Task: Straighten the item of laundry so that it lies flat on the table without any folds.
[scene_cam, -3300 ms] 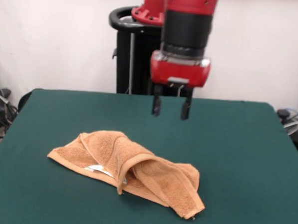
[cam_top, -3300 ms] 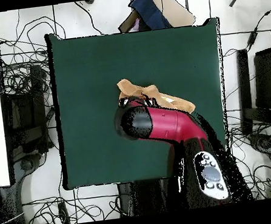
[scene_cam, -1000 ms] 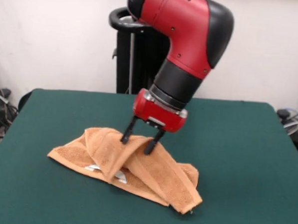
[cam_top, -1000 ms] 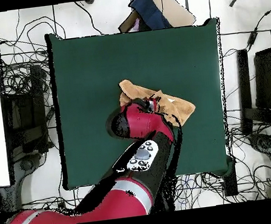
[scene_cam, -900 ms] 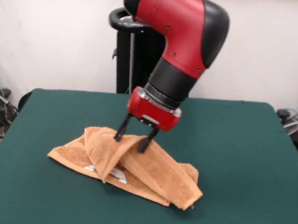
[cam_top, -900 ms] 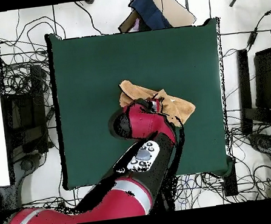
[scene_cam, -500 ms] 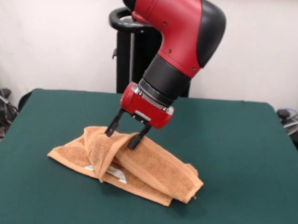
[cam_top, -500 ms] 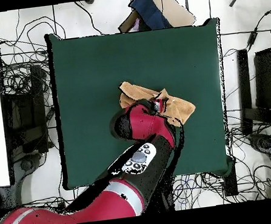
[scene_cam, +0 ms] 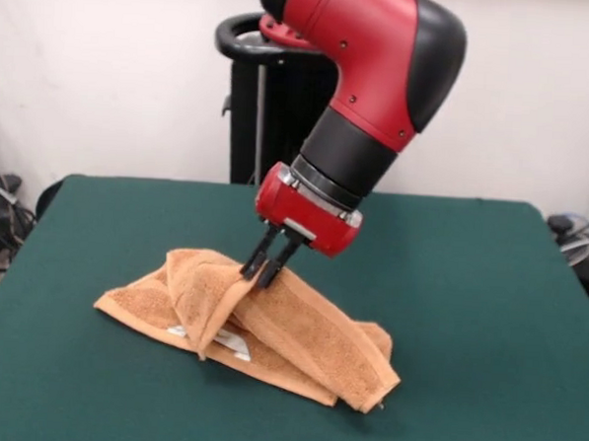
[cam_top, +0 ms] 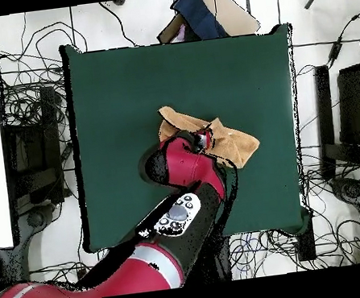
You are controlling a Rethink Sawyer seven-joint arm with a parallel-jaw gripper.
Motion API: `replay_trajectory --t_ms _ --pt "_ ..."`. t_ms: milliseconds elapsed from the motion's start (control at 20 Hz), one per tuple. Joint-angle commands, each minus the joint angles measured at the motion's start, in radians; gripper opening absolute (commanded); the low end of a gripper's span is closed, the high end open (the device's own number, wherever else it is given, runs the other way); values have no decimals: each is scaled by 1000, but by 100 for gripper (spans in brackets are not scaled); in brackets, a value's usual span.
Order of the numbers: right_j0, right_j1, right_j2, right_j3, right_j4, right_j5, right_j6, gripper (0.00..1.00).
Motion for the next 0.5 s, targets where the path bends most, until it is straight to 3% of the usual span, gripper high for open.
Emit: replay_trajectory --t_ms 50,350,500 --pt "32 8 59 64 88 162 294 0" --pt "74 5 5 62 111 180 296 0" --pt "190 48 -67 187 234 -69 475 0"
